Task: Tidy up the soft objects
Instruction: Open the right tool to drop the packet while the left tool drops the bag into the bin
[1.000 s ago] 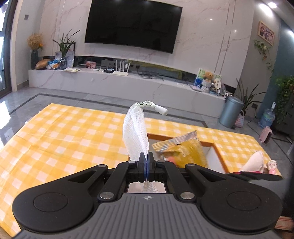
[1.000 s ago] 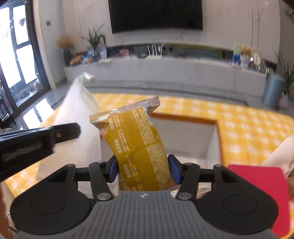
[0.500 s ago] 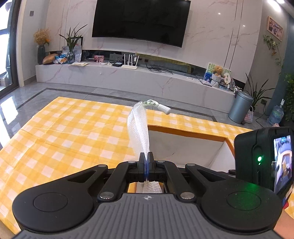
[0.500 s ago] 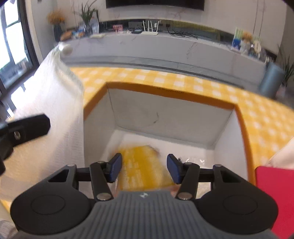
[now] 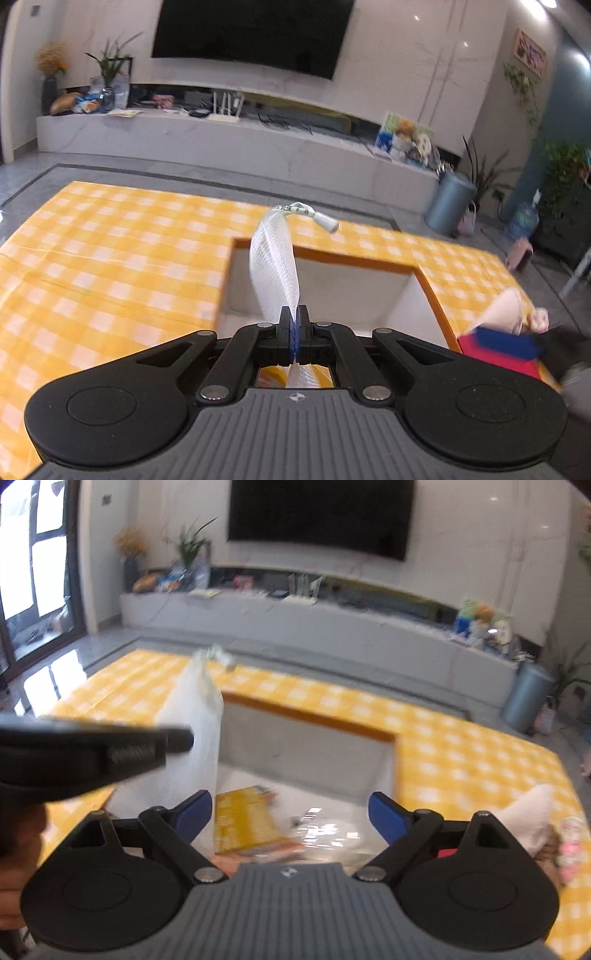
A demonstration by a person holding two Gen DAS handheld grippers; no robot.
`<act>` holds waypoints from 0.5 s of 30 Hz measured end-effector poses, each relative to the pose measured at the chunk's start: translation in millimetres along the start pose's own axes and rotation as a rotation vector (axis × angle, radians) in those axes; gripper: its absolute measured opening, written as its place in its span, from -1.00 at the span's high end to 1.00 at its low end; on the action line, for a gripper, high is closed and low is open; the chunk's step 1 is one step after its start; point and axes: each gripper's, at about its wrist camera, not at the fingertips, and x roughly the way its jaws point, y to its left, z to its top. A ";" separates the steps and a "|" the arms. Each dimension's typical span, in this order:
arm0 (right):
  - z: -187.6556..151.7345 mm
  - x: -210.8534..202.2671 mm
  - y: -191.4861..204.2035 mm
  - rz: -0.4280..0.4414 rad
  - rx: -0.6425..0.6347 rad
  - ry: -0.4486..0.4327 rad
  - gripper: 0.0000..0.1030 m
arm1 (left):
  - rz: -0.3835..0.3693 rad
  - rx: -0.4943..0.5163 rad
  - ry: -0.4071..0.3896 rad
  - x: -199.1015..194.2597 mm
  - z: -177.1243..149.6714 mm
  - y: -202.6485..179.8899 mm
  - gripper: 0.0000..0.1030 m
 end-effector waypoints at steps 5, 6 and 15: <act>-4.7 -14.2 -19.7 -0.048 0.013 -0.013 -0.76 | 0.031 0.047 0.042 13.4 -6.4 -10.1 0.98; -6.0 -14.7 -21.5 -0.048 0.019 -0.014 -0.76 | 0.042 0.050 0.045 14.5 -7.0 -10.3 0.98; -7.3 -21.2 -39.9 -0.032 0.077 -0.034 -0.76 | 0.034 0.156 0.014 8.4 -12.3 -15.8 -0.15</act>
